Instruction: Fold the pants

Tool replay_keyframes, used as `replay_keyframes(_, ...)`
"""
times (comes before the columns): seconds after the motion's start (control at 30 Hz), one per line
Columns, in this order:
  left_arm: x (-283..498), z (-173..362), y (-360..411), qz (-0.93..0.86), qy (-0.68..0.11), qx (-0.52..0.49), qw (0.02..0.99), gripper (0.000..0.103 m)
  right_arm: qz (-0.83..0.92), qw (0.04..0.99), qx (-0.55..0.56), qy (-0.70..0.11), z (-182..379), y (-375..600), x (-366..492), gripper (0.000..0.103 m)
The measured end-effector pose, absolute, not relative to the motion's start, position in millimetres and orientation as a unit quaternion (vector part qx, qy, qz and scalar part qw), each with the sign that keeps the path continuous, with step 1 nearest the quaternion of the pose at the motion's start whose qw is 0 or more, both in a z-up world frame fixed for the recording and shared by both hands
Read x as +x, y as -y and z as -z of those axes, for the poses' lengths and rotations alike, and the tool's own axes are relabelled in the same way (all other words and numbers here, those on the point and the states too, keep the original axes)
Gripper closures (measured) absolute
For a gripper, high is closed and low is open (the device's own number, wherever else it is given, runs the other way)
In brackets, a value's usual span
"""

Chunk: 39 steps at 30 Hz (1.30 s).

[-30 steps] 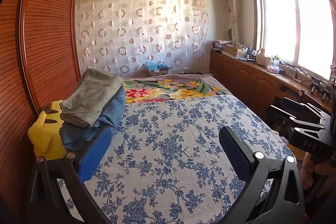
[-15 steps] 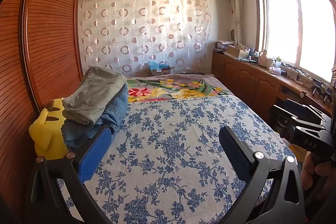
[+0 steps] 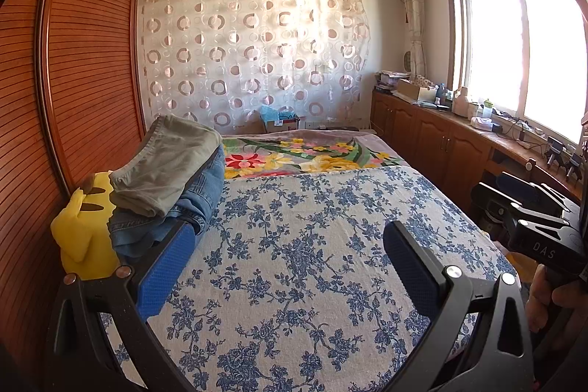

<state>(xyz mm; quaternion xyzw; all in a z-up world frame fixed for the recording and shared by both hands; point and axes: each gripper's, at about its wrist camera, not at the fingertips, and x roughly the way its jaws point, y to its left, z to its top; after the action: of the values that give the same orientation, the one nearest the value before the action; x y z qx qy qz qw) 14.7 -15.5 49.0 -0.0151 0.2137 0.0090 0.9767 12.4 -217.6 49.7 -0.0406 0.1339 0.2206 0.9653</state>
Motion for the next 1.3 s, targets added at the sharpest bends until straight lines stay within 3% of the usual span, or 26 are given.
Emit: replay_keyframes(1.3, 14.0, -48.7, 15.5, -0.009, -0.213, -0.014, 0.977, 0.001, -0.220, 0.966, -0.040, -0.132, -48.9, 215.2, 11.1, 0.028)
